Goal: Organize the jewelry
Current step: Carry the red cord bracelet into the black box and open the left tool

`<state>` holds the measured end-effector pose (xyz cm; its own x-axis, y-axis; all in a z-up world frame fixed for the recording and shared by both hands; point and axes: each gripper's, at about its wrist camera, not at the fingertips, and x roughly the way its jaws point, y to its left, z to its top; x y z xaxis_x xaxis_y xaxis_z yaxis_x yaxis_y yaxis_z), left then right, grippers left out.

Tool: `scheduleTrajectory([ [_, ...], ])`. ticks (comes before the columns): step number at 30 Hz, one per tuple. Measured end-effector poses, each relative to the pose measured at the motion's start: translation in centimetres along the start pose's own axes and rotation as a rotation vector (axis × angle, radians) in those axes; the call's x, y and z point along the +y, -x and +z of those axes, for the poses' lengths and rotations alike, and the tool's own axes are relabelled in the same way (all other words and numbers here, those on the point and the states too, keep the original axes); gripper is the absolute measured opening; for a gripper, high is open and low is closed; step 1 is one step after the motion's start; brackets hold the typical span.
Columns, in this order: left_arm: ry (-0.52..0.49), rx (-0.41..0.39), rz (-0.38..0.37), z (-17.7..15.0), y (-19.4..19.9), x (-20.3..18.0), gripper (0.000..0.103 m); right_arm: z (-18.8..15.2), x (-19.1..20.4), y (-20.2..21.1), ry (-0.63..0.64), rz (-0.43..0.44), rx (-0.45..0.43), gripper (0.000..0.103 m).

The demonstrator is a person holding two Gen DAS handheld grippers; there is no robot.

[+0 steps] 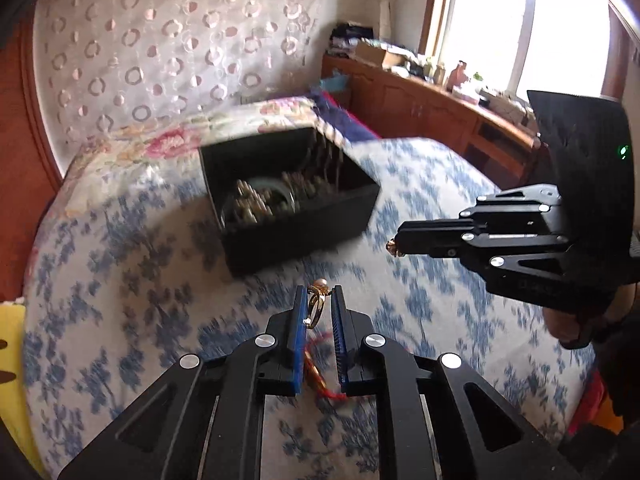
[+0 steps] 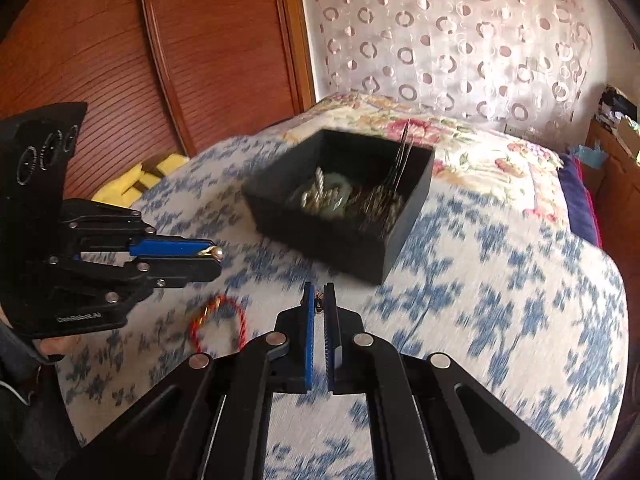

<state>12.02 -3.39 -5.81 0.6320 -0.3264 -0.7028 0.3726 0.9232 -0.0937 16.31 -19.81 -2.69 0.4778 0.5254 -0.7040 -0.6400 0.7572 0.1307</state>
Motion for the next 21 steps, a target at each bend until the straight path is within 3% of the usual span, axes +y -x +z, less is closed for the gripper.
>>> scheduleTrajectory([
  [8, -0.001, -0.065, 0.025, 3.6, 0.1, 1.2, 0.011, 3.3, -1.1, -0.6, -0.009, -0.009, -0.062, 0.005],
  [21, 0.013, -0.066, 0.049, 6.8, -2.6, 2.6, 0.013, 5.2, -2.9, -2.3, -0.051, -0.008, -0.084, 0.006],
])
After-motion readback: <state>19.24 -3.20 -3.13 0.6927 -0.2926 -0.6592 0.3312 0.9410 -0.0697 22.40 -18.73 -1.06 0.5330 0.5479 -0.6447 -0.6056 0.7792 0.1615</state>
